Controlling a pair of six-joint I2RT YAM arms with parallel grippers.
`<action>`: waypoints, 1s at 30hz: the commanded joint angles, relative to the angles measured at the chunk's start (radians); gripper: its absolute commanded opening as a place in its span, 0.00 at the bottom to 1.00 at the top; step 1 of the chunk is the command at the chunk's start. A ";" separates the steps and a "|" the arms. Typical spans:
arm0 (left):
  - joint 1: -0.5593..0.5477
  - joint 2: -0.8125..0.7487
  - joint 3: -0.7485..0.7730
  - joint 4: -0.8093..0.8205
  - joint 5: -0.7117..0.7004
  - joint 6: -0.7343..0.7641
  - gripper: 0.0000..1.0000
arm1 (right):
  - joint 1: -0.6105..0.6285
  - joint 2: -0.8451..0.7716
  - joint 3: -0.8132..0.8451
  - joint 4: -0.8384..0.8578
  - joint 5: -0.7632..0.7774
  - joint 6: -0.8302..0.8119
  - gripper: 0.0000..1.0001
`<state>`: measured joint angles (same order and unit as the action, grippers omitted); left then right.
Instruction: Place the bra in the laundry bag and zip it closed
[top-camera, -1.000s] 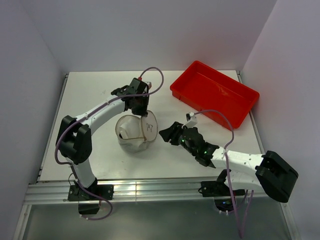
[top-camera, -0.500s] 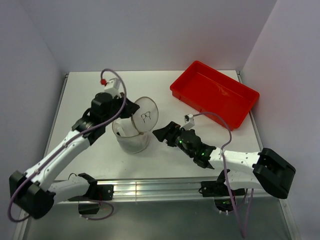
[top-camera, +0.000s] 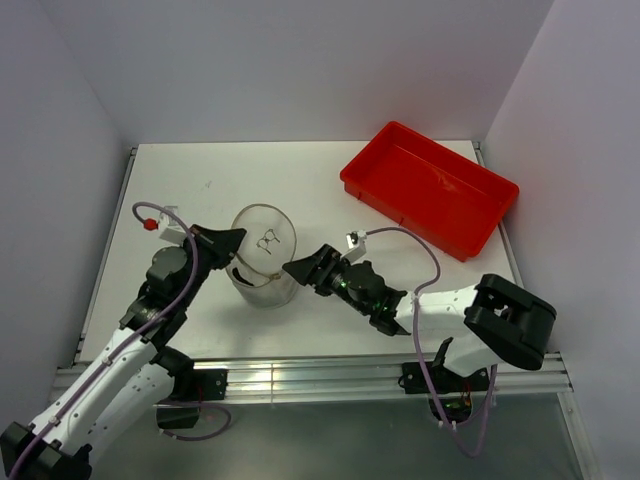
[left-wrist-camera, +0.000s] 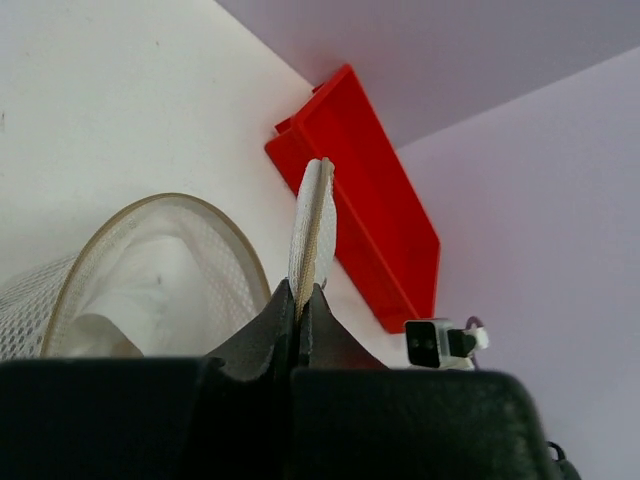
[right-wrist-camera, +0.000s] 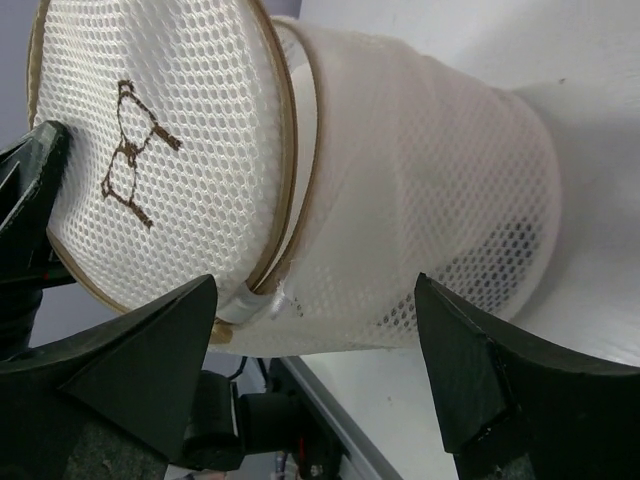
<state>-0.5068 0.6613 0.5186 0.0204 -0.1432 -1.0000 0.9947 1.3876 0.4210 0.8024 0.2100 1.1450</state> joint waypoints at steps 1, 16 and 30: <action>0.031 -0.046 -0.037 0.070 -0.027 -0.075 0.00 | 0.012 0.040 0.059 0.124 -0.029 0.041 0.85; 0.149 -0.123 -0.163 0.066 0.120 -0.178 0.00 | 0.002 0.125 0.141 0.155 -0.083 0.024 0.48; 0.180 -0.039 -0.097 -0.118 0.085 -0.004 0.77 | 0.004 0.106 0.159 0.097 -0.072 -0.024 0.08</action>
<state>-0.3332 0.6006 0.3561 -0.0395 -0.0509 -1.1004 0.9966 1.5108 0.5358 0.8932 0.1188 1.1542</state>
